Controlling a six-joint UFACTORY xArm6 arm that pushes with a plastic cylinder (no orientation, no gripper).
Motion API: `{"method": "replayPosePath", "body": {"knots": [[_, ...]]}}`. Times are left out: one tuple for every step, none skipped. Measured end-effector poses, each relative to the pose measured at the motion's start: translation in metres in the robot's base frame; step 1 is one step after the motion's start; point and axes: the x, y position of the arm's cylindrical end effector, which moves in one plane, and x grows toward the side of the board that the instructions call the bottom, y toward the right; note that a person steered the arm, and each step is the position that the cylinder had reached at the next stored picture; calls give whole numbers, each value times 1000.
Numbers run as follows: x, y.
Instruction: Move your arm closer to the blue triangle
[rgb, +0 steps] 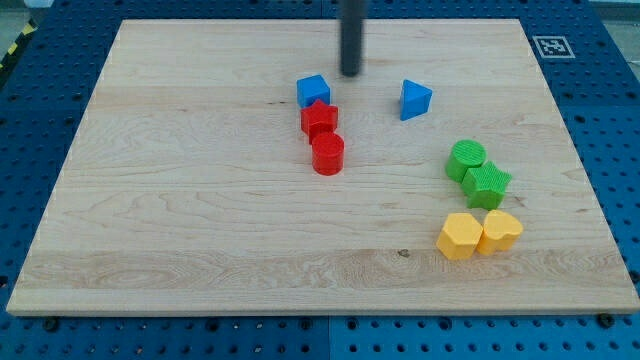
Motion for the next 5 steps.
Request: {"method": "replayPosePath", "body": {"knots": [[39, 94], [73, 159], [94, 160], [90, 132], [78, 88]]}}
